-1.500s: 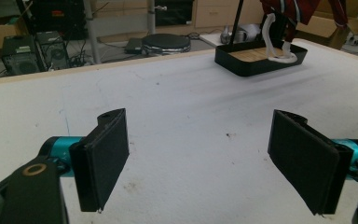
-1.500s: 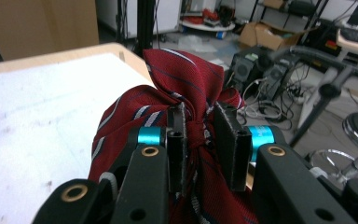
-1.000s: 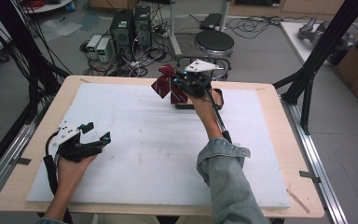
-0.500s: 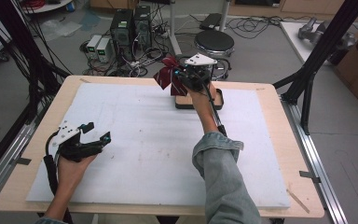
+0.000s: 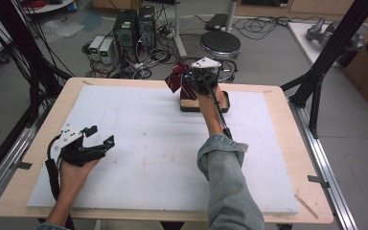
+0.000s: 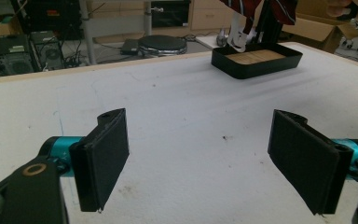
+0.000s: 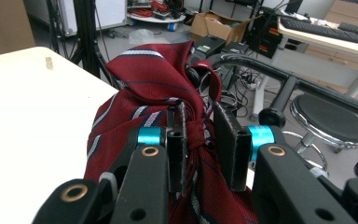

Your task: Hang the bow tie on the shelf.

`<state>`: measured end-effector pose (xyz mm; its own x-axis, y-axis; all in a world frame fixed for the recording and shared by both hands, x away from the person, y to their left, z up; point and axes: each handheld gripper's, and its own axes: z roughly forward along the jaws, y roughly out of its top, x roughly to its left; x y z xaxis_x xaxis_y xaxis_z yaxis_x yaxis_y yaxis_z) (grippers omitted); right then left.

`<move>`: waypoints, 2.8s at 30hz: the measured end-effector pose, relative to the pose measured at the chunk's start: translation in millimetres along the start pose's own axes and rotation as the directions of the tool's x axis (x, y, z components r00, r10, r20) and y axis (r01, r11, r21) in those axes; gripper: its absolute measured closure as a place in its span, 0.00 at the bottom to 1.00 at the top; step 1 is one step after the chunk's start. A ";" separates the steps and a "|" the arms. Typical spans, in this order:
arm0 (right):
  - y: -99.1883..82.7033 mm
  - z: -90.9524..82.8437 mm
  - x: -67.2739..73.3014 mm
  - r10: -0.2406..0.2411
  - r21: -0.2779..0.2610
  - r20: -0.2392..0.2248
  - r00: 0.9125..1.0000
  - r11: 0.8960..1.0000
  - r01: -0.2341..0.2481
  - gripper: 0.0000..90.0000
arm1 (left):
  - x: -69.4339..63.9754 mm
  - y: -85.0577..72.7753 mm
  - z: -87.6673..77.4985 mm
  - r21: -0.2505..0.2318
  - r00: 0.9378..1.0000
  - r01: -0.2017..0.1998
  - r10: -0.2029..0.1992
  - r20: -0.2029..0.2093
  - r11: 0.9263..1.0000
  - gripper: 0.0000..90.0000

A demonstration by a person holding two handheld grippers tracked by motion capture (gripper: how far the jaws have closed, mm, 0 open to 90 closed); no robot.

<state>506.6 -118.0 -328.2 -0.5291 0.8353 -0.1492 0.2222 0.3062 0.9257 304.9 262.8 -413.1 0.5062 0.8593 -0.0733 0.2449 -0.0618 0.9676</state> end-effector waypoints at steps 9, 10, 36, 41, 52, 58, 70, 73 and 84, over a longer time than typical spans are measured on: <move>-5.6 8.8 0.2 -0.001 0.022 0.015 1.000 1.000 0.001 0.83 | 0.3 -0.1 0.4 0.001 1.000 -0.001 0.001 0.002 1.000 0.23; -5.8 9.2 0.6 0.002 0.024 0.015 1.000 1.000 -0.003 0.83 | 0.2 -0.1 0.4 0.002 1.000 -0.001 0.001 0.003 1.000 0.23; -5.7 11.0 4.9 -0.007 0.030 0.019 1.000 1.000 0.006 0.76 | -1.1 -0.7 2.1 0.007 1.000 -0.005 0.005 0.009 1.000 0.23; -3.9 6.8 5.0 -0.005 0.031 0.008 1.000 1.000 0.005 0.72 | -1.3 -0.7 2.1 0.007 1.000 -0.004 0.004 0.009 1.000 0.23; 1.4 -10.0 8.6 0.008 0.011 -0.023 1.000 1.000 -0.008 0.54 | -2.2 -0.2 1.2 0.004 1.000 -0.005 0.005 0.007 1.000 0.23; 8.6 -25.9 8.3 0.020 -0.022 -0.027 0.999 1.000 -0.021 0.44 | -3.5 -0.6 0.5 0.010 1.000 -0.011 0.011 0.008 1.000 0.23; 18.4 -60.3 -1.6 0.016 -0.083 -0.014 1.000 0.996 -0.017 0.36 | -4.4 -1.2 0.9 0.010 1.000 -0.010 0.010 0.006 1.000 0.23; 17.8 -72.7 -7.4 0.042 -0.116 -0.013 0.999 0.992 -0.043 0.33 | -4.3 -1.5 0.7 0.010 1.000 -0.011 0.011 0.006 1.000 0.23; 8.2 -119.0 -32.6 0.102 -0.167 0.022 0.995 0.981 -0.097 0.23 | -4.9 -2.4 -0.1 0.013 1.000 -0.010 0.010 0.000 1.000 0.23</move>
<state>428.2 -197.0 -274.3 -0.4852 0.8722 -0.0616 0.1329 0.1432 0.9807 301.7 258.8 -415.0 0.5086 0.8587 -0.0636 0.2503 -0.0767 0.9651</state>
